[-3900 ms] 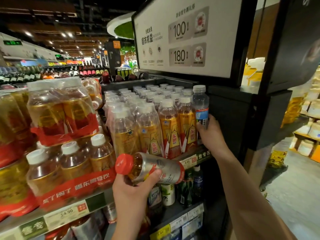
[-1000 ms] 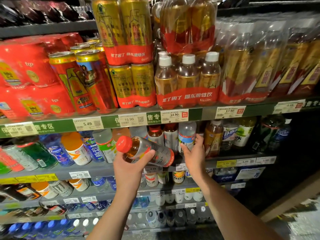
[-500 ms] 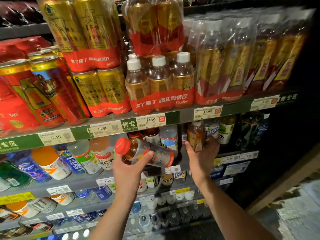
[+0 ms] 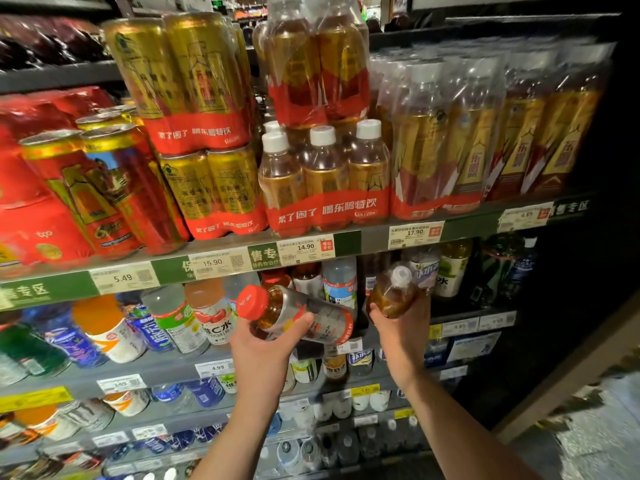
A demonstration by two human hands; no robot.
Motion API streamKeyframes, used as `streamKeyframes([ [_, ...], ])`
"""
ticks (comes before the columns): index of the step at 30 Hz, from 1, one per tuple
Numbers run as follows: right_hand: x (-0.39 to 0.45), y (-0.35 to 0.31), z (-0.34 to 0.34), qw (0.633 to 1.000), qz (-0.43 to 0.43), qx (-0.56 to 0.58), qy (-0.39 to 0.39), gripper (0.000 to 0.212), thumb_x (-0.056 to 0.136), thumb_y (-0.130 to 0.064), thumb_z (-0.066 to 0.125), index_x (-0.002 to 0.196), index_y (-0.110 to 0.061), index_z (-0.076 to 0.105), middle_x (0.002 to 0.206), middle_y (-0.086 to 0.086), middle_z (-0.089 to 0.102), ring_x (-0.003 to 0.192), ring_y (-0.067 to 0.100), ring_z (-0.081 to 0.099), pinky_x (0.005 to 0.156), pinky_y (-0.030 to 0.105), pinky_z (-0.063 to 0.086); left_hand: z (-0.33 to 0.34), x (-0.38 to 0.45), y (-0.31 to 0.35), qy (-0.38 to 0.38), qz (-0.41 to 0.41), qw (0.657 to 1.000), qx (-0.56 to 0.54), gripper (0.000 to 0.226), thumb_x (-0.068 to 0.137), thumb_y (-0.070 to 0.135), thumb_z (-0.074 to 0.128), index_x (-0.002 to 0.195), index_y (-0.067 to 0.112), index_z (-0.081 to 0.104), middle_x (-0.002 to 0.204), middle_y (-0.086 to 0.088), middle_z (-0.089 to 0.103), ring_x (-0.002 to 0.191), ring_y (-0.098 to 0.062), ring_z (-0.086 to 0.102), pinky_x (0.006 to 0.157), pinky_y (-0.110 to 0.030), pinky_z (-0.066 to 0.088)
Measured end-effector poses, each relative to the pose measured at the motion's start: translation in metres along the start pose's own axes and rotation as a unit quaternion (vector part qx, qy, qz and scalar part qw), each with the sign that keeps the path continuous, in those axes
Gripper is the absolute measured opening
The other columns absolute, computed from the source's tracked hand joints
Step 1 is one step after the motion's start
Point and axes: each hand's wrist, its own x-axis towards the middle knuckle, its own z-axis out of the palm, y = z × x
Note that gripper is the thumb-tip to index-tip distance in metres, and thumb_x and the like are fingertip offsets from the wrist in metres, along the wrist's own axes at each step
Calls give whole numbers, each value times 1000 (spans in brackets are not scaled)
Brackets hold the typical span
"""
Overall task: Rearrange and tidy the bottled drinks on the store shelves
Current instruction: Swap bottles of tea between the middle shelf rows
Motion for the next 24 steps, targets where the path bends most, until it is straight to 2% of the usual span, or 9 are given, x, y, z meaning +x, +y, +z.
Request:
streamKeyframes([
  [2,-10,-4,-9,998,33,48,-7,82,65,-22,89,134,-17,44,124,4,58,107,21,60,93,39,54,-1,-3,1,-7,-2,1000,-6,37,69,10,89,93,25,66,88,-1,76,87,-19,73,78,-29,52],
  [5,-21,-11,-23,998,33,51,11,74,66,-28,88,126,-19,46,119,4,61,106,24,62,87,38,55,-3,-7,1,-26,-4,1000,-17,41,67,14,92,95,28,67,91,0,77,90,-19,73,79,-30,53],
  [8,-26,-26,-47,999,4,45,28,65,68,-33,88,118,-25,48,113,-2,60,100,15,60,76,16,46,0,-11,4,-43,-4,999,-29,40,68,13,90,97,27,66,91,1,77,88,-16,73,76,-25,52],
  [10,-24,-37,-67,998,-11,48,43,62,69,-34,88,116,-31,48,109,-7,59,97,9,59,75,9,40,7,-12,8,-57,4,998,-29,40,67,16,90,97,27,67,90,4,76,87,-13,72,79,-28,54],
  [13,-19,-53,-99,994,-40,54,87,65,64,-46,84,117,-23,54,108,-4,64,100,16,63,82,24,51,20,-15,17,-68,13,997,-34,42,61,29,90,95,36,66,89,10,75,89,-13,71,88,-38,55],
  [15,-13,-63,-121,990,-49,59,122,68,63,-51,82,119,-25,54,112,-5,65,104,16,64,90,36,55,31,-19,25,-78,22,996,-36,41,57,39,88,91,45,67,89,15,75,90,-14,71,89,-40,55],
  [19,5,-91,-170,977,-86,92,174,69,68,-35,88,125,-32,50,122,-10,62,112,7,61,96,27,52,59,-26,45,-102,41,993,-47,45,59,34,89,97,36,65,89,11,76,88,-11,71,89,-41,56],
  [22,23,-109,-205,961,-130,99,224,72,73,-33,87,133,-21,49,130,-2,62,118,10,61,99,25,52,86,-31,58,-123,43,990,-61,43,68,16,90,92,38,61,84,23,74,80,7,67,81,-23,51],
  [24,40,-121,-224,950,-154,110,249,70,76,-31,86,134,-24,47,130,-4,62,120,8,60,100,26,51,107,-34,68,-126,48,989,-61,45,68,12,89,91,38,61,84,18,74,77,10,66,76,-18,48],
])
